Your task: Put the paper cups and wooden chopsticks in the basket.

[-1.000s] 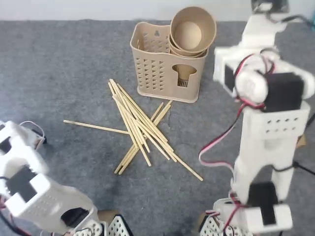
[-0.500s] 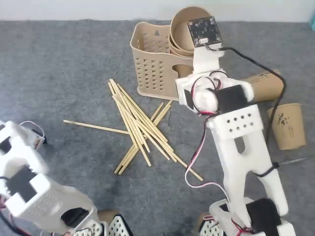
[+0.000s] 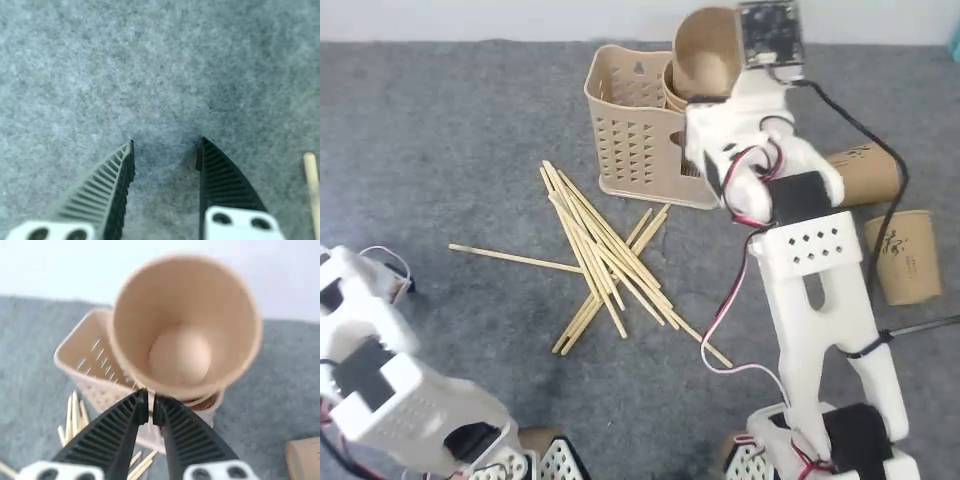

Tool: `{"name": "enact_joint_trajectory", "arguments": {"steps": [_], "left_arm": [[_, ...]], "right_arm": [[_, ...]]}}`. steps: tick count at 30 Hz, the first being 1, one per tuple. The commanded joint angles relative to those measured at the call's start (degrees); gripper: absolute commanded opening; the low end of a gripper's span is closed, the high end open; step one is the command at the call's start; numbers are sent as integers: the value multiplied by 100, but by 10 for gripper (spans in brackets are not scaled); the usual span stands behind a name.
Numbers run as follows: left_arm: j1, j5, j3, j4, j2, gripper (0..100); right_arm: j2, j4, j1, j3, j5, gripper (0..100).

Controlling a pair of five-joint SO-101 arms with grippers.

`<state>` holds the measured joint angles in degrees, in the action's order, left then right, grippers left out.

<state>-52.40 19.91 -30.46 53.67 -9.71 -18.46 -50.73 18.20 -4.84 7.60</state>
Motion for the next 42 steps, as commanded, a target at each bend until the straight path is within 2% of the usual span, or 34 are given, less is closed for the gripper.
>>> {"name": "enact_joint_trajectory", "arguments": {"steps": [1,4,8,13,19,24,27,30,42], "left_arm": [[132,-88,101,44,9,195],[132,-88,101,44,9,195],[132,-88,101,44,9,195],[132,-88,101,44,9,195],[141,-88,101,44,9,195],[123,-88,92,44,9,195],[123,-88,92,53,9,195],[123,-88,92,53,9,195],[123,-88,92,53,9,195]], "right_arm": [[-347,171,-92,360,62,46],[-391,84,-92,536,62,44],[-866,-655,-136,554,53,46],[-1701,-1420,-848,-62,-35,48],[-2343,-1015,-1314,-1670,-1275,49],[-2378,207,-2607,-2690,-1530,49],[-1930,1033,-3327,-2901,-1538,47],[-1174,1473,-3732,-2734,-1538,43],[2448,769,-4462,158,-1415,43]]}}
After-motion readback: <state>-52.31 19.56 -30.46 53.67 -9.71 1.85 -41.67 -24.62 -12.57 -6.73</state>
